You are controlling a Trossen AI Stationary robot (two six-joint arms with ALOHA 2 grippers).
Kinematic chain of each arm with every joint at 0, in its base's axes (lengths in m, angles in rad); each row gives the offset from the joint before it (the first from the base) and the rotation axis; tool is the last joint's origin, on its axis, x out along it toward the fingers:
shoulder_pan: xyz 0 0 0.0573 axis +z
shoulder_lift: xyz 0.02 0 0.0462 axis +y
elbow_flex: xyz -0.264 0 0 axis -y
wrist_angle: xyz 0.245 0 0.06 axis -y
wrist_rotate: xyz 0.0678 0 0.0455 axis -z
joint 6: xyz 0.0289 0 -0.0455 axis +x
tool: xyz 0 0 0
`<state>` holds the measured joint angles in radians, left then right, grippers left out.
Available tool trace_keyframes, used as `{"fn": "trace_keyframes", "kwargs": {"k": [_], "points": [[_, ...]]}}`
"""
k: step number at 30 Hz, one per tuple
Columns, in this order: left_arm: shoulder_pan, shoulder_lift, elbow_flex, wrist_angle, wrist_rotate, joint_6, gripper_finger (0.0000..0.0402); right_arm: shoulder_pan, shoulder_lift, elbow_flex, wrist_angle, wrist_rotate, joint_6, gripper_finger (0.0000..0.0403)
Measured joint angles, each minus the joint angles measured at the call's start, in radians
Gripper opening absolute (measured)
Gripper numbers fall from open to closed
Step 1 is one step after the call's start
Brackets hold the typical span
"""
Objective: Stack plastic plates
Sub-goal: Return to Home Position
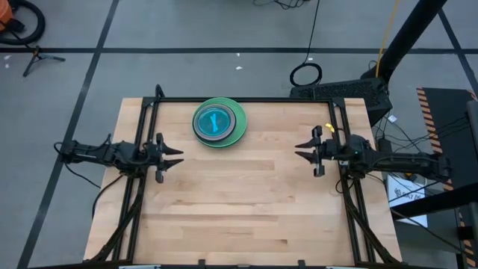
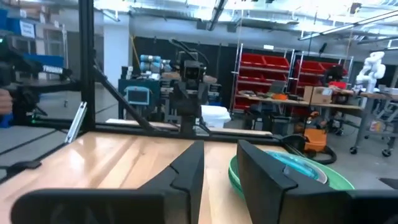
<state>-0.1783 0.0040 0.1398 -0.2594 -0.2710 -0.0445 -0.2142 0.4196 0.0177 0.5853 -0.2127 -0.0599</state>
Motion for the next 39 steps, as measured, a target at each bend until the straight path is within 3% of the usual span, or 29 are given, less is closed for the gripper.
{"fn": "trace_keyframes", "kwargs": {"k": [10,16,27,39], "points": [[0.0,0.0,0.0,0.009,0.0,-0.013,0.014,0.002,-0.117,-0.001,-0.062,0.054,-0.082,0.0085],[0.0,0.0,0.0,0.007,0.0,-0.009,0.014,0.046,-0.199,-0.002,-0.26,0.06,-0.163,0.007],[0.0,0.0,0.0,-0.049,0.0,-0.053,0.014,0.068,-0.409,-0.002,-0.423,0.053,-0.337,0.0045],[0.0,0.0,0.001,-0.057,0.0,-0.054,0.014,0.066,-0.417,-0.003,-0.388,0.115,-0.467,0.0044]]}}
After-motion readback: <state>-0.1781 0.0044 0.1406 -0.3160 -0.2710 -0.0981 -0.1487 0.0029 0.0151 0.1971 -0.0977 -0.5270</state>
